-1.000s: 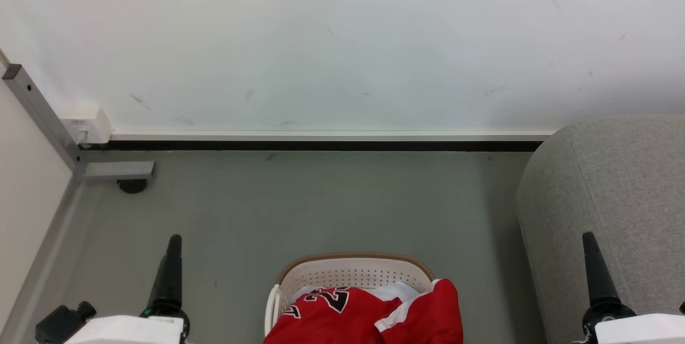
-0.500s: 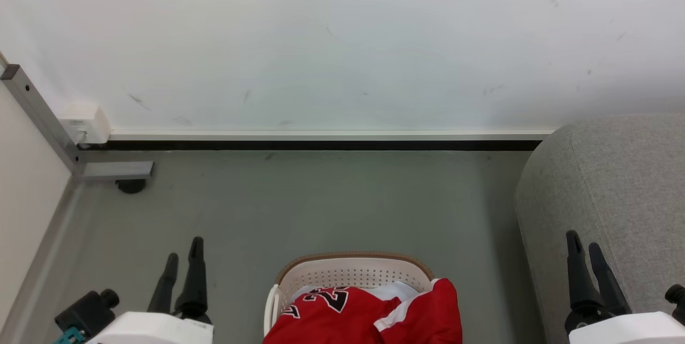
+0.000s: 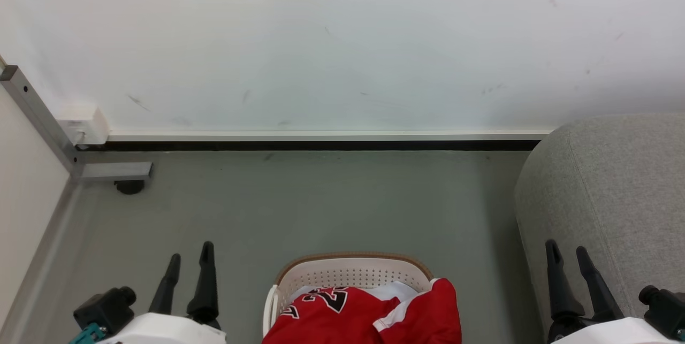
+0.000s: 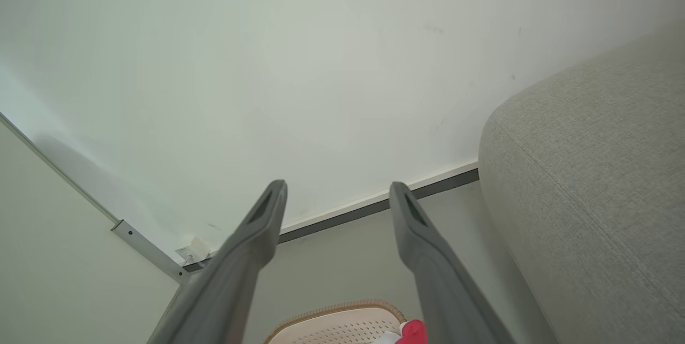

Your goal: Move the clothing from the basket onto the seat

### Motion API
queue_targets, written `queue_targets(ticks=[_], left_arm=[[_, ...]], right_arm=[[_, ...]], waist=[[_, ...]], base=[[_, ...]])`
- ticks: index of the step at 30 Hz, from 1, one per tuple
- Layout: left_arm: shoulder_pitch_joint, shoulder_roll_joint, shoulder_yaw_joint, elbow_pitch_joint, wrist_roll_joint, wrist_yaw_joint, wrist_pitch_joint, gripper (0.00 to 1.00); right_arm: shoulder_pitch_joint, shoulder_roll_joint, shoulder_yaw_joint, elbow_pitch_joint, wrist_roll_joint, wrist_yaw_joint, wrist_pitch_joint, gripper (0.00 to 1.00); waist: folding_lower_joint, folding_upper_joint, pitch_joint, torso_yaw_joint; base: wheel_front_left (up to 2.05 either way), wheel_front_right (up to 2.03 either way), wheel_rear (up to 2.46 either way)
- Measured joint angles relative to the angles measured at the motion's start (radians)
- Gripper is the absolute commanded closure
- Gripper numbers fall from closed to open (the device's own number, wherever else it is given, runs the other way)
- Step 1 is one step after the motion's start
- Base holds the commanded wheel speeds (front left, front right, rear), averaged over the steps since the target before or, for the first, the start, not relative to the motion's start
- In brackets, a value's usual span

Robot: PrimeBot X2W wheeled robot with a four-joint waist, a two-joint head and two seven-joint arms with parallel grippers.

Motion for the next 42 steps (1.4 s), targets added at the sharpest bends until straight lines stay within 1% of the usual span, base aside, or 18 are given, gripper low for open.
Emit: queue_targets(ticks=[14,19,24,42], left_arm=[[0.0,0.008,-0.029,0.002,0.136,0.01,-0.036,0.0],[0.0,0.008,-0.031,0.008,0.17,0.009,-0.046,0.0],[0.0,0.003,-0.028,0.023,0.203,-0.005,-0.058,0.0],[0.0,-0.015,-0.015,0.04,0.354,-0.023,-0.098,0.0]], right_arm=[[-0.001,0.002,0.015,0.034,-0.122,0.0,-0.036,0.0],[-0.001,0.003,0.02,0.04,-0.162,0.0,-0.047,0.0],[-0.002,0.003,0.028,0.044,-0.2,0.0,-0.059,0.0],[-0.001,0.006,0.048,0.044,-0.326,0.0,-0.099,0.0]], waist=[[0.0,0.0,0.0,-0.002],[0.0,0.0,-0.001,-0.003],[0.0,0.0,-0.003,-0.003],[0.0,0.0,-0.008,-0.004]], base=[[0.0,0.0,0.0],[0.0,0.0,0.0],[0.0,0.0,0.0],[0.0,0.0,0.0]])
